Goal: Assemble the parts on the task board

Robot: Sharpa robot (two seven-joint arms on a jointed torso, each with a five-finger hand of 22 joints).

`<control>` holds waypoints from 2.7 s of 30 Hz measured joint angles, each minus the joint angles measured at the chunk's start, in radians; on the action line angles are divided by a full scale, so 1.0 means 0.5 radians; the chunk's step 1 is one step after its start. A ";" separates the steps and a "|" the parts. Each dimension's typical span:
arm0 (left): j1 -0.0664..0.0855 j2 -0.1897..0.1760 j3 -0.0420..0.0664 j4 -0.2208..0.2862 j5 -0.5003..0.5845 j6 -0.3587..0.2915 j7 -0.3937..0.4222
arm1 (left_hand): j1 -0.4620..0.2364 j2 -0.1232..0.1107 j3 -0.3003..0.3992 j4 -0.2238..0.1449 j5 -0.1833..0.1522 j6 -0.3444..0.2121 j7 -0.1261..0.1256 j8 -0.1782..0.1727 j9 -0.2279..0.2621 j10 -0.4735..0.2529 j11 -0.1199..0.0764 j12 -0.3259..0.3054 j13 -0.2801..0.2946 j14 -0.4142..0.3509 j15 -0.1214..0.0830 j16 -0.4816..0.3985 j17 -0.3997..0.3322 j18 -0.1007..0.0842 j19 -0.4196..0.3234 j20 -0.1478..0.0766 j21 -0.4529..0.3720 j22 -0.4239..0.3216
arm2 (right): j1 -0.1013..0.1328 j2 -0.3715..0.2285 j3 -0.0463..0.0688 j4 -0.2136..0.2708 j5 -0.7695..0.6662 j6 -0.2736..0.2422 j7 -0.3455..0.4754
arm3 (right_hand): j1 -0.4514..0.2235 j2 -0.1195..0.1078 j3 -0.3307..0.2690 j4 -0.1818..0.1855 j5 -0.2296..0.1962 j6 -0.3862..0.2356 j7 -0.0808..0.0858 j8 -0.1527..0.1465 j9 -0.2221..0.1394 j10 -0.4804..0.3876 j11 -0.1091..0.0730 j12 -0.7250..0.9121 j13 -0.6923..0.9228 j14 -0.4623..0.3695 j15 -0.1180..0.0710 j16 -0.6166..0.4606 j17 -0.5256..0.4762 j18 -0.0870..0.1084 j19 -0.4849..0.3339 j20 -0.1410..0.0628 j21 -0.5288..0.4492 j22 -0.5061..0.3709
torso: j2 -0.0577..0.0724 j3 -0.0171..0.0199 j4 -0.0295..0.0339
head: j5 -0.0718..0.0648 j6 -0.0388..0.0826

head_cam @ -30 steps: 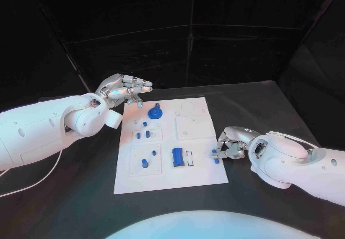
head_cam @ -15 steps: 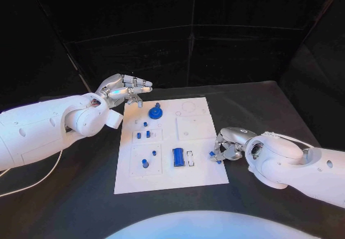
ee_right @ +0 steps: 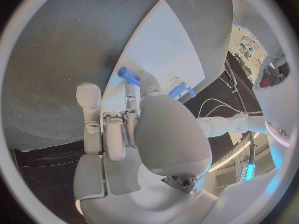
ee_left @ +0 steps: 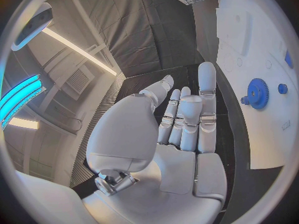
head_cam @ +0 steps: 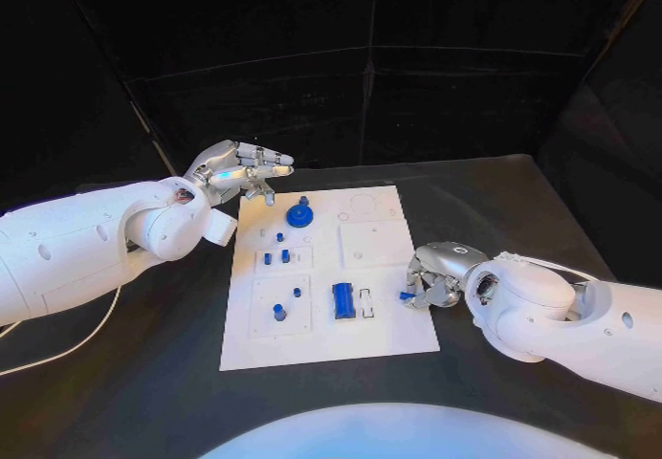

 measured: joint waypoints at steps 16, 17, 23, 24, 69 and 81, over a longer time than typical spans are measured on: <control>0.000 0.002 -0.001 -0.001 0.000 0.001 0.000 | 0.000 0.000 0.000 0.000 0.000 0.000 0.000 0.000 0.000 0.000 0.000 0.000 0.000 0.000 0.000 0.000 0.000 0.000 0.000 0.000 0.000 0.000 | -0.018 -0.020 -0.016 0.057 0.055 -0.162 -0.037 | -0.030 -0.031 0.151 0.094 0.249 -0.006 0.000 -0.009 0.018 0.005 -0.005 -0.009 0.000 -0.008 -0.008 0.010 0.000 0.000 0.000 0.000 0.016 0.030 | -0.001 -0.0006 0.002 | 0.009 0.007; 0.000 0.002 -0.001 -0.001 0.000 0.001 0.000 | 0.000 0.000 0.000 0.000 0.000 0.000 0.000 0.000 0.000 0.000 0.000 0.000 0.000 0.000 0.000 0.000 0.000 0.000 0.000 0.000 0.000 0.000 | -0.018 -0.020 -0.016 0.061 0.064 -0.180 -0.039 | -0.033 -0.033 0.157 0.100 0.249 -0.006 -0.001 -0.009 0.027 0.008 -0.008 -0.009 0.000 -0.008 -0.008 0.010 0.000 0.000 0.000 0.000 0.016 0.031 | -0.001 -0.0006 0.002 | 0.009 0.007; -0.001 0.002 -0.001 0.001 0.000 0.001 -0.001 | 0.000 0.000 0.000 0.000 0.000 0.000 0.000 0.000 0.000 0.000 0.000 0.000 0.000 0.000 0.000 0.000 0.000 0.000 0.000 0.000 0.000 0.000 | -0.018 -0.016 -0.015 0.080 0.123 -0.333 -0.031 | -0.102 -0.069 0.194 0.153 0.277 0.008 -0.015 -0.008 0.044 0.006 -0.018 -0.009 0.000 0.000 -0.015 0.023 0.000 0.000 0.018 -0.018 0.046 0.068 | 0.000 -0.0017 0.001 | 0.011 0.008; -0.001 0.002 -0.001 0.001 0.000 0.001 -0.001 | 0.000 0.000 0.000 0.000 0.000 0.000 0.000 0.008 0.000 -0.004 0.004 0.000 0.000 0.000 0.000 0.000 0.000 0.000 0.000 0.000 0.000 0.000 | -0.018 -0.014 -0.015 0.081 0.131 -0.357 -0.026 | -0.112 -0.079 0.200 0.164 0.278 0.014 -0.021 -0.008 0.044 0.008 -0.023 -0.009 0.000 0.000 -0.015 0.023 0.000 0.000 0.018 -0.018 0.046 0.071 | 0.001 -0.0017 0.001 | 0.011 0.007; 0.002 -0.013 -0.001 0.023 0.000 0.004 -0.005 | 0.000 0.000 0.000 0.000 0.000 0.000 0.000 0.008 0.000 -0.007 0.007 0.000 0.000 0.000 0.000 0.000 -0.001 0.000 0.000 0.000 0.000 -0.001 | -0.018 0.273 -0.015 -0.045 0.456 -0.272 -0.081 | -0.307 -0.074 0.159 0.256 0.291 0.101 -0.067 0.061 0.127 0.007 -0.051 0.018 0.000 0.000 -0.044 0.023 0.000 0.000 0.032 -0.032 0.046 0.071 | 0.000 -0.0012 -0.001 | 0.027 -0.017; 0.002 -0.015 -0.001 0.025 0.000 0.005 -0.007 | 0.000 0.000 0.000 0.000 0.000 0.000 0.000 0.008 0.000 -0.007 0.007 0.000 0.000 0.000 0.000 0.000 -0.001 0.000 0.000 0.000 0.000 -0.001 | -0.017 0.287 -0.014 -0.059 0.458 -0.228 -0.094 | -0.440 -0.048 0.092 0.256 0.207 0.118 -0.084 0.088 0.164 0.000 -0.058 0.010 0.000 0.000 -0.058 0.023 0.000 0.000 0.040 -0.040 0.046 0.071 | -0.001 -0.0010 -0.001 | 0.030 -0.020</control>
